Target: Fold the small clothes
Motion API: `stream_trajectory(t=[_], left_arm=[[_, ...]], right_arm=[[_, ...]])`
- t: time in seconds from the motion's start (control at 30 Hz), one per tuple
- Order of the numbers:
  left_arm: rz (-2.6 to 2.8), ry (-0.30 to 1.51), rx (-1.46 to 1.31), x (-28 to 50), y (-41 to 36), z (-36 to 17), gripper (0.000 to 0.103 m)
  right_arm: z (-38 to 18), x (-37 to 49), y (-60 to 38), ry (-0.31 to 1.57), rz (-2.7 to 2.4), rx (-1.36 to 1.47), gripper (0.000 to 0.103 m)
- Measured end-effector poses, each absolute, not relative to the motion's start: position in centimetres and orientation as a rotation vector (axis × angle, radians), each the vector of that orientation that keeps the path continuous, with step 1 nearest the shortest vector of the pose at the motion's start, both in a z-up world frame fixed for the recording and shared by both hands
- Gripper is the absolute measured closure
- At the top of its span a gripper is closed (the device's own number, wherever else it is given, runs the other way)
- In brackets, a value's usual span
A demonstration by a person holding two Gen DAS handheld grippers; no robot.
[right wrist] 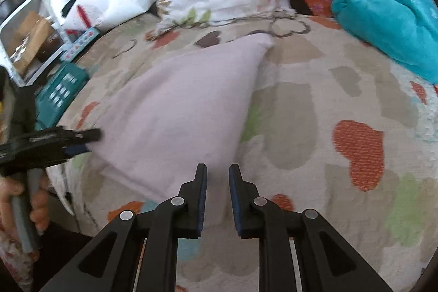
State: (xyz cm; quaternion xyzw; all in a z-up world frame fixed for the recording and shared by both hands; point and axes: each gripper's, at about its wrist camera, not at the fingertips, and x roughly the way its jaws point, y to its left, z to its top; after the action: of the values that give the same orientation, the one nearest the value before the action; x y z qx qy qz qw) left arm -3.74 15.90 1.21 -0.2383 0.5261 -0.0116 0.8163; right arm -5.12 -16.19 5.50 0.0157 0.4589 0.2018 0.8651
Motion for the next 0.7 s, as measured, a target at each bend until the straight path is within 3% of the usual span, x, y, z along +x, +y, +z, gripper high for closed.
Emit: stream_trajectory(t=[0.07,0.1,0.43,0.7], left_arm=[[-0.008,1.106,-0.431,-3.8,14.9,1.6,0.055],[-0.011,1.104,-0.41,-3.8,14.5,1.7,0.055],[0.015,1.033,-0.36,-6.1,13.3,3.5,0.053],[0.054,0.957,-0.229,-10.3,10.2,4.1,0.045]], right_arm=[[4.1,-5.1,-15.1,0.999,0.413,-0.033,0.063],[3.3,-5.0,-14.5,1.03,0.408,-0.064,0.061],[4.1,-6.5,-14.8,1.011,0.378,-0.093,0.052],[5.5,-7.9,-17.9,0.982,0.313,-0.006,0.046]])
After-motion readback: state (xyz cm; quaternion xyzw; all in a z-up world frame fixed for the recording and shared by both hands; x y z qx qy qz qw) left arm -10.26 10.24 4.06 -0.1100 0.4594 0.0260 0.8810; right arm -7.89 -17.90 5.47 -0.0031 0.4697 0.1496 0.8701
